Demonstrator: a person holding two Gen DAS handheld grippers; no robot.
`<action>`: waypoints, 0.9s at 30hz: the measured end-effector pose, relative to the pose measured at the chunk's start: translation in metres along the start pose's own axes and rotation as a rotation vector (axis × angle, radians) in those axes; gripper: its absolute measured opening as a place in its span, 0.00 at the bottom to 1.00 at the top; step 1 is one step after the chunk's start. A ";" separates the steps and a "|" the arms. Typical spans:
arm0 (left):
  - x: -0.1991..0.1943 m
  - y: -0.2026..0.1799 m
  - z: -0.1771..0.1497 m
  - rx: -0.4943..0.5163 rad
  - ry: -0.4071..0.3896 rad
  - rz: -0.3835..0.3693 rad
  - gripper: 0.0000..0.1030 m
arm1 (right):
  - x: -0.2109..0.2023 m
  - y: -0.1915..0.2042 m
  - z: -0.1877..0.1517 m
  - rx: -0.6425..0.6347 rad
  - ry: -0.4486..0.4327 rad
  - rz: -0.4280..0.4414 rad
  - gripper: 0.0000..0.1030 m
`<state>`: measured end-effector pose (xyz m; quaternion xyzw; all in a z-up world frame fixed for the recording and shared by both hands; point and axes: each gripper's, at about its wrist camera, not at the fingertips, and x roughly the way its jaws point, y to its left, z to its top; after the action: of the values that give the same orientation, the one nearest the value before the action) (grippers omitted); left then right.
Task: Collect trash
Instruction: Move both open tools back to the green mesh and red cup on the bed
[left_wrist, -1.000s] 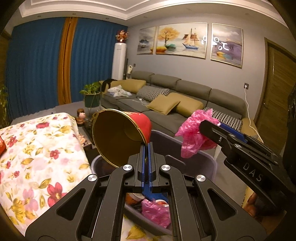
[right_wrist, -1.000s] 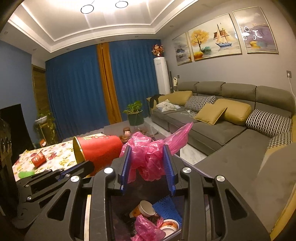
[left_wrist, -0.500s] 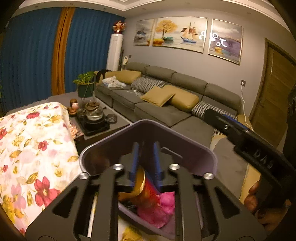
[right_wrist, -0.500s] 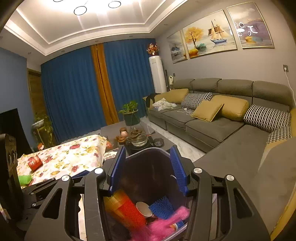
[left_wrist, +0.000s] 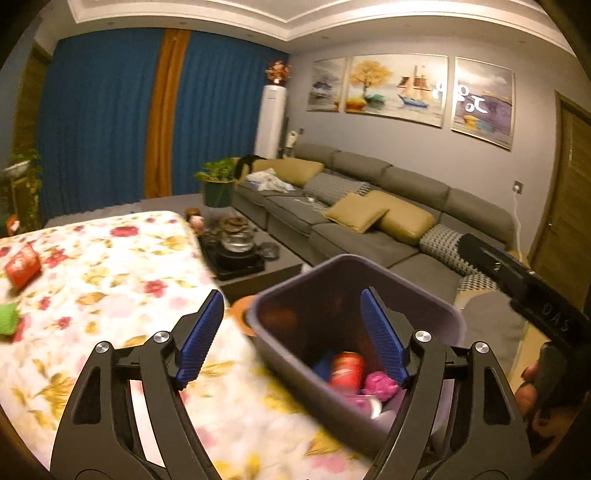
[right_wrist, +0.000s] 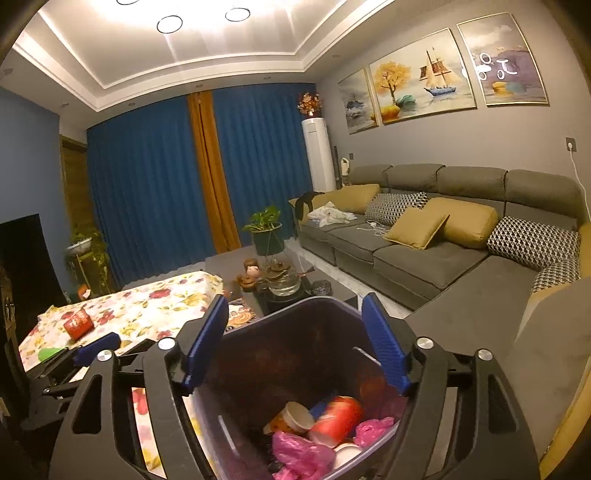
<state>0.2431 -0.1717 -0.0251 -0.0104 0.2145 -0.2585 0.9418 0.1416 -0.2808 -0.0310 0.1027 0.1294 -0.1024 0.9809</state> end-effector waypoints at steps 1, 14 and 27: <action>-0.005 0.006 -0.001 -0.001 -0.003 0.023 0.75 | -0.001 0.004 0.000 -0.004 0.000 0.007 0.74; -0.084 0.140 -0.017 -0.068 -0.031 0.395 0.77 | 0.000 0.104 -0.008 -0.094 0.031 0.160 0.83; -0.130 0.284 -0.025 -0.176 -0.024 0.603 0.77 | 0.032 0.239 -0.018 -0.164 0.056 0.321 0.84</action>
<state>0.2691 0.1406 -0.0324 -0.0308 0.2182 0.0519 0.9740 0.2221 -0.0528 -0.0155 0.0447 0.1466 0.0695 0.9857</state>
